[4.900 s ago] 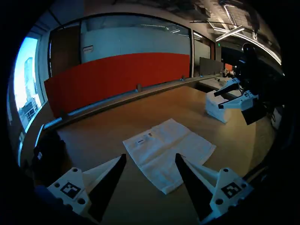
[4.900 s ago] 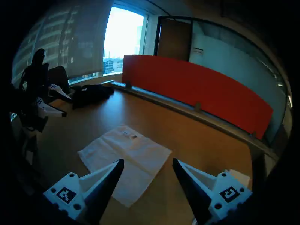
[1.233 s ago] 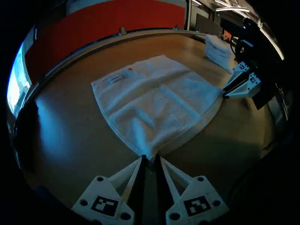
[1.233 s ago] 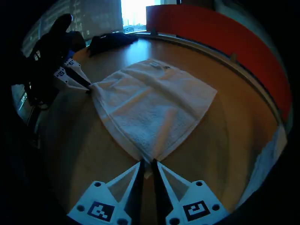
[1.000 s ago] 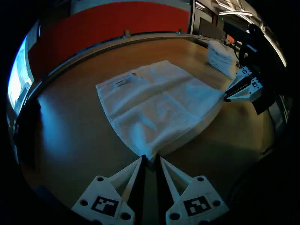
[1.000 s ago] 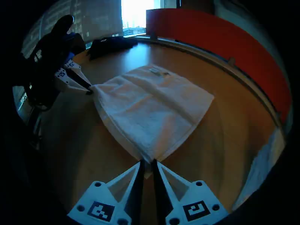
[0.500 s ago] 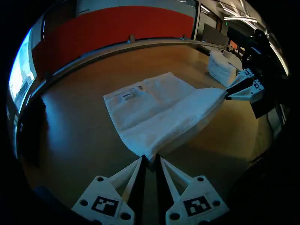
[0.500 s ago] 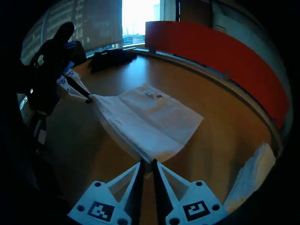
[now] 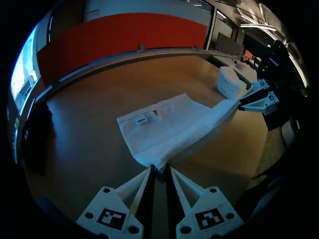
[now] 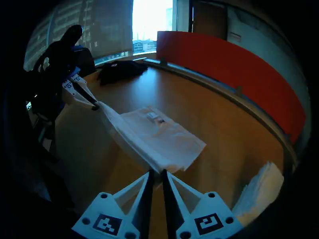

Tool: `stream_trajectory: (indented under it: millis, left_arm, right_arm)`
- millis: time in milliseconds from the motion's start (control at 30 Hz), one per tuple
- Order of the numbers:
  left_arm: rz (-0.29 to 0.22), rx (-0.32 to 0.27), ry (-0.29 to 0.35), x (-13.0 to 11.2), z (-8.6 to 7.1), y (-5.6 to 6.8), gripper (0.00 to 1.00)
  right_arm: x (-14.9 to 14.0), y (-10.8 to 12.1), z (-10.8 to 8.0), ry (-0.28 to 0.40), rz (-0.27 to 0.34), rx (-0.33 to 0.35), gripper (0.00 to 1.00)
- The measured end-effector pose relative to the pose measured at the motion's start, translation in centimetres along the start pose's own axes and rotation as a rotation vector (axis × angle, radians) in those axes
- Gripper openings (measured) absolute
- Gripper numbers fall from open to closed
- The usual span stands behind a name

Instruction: Fold towel

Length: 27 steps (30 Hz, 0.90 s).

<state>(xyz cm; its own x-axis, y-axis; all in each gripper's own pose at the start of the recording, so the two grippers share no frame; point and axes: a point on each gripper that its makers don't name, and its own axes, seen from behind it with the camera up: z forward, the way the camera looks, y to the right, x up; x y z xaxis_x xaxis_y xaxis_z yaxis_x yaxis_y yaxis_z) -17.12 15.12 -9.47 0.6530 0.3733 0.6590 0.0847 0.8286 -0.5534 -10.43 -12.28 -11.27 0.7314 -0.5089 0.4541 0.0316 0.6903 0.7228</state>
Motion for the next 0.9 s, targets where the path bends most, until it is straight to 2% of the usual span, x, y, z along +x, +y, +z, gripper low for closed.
stream_trajectory:
  millis: [500,900]
  left_arm:
    - [-0.011,-0.022,-0.01,0.3,-2.3,1.8,0.17]
    - [-0.004,-0.027,-0.009,0.7,-3.3,2.1,0.17]
  right_arm:
    - [0.9,-0.4,-2.7,0.002,-0.008,0.0,0.16]
    - [1.4,-1.0,-3.9,0.012,0.005,0.022,0.16]
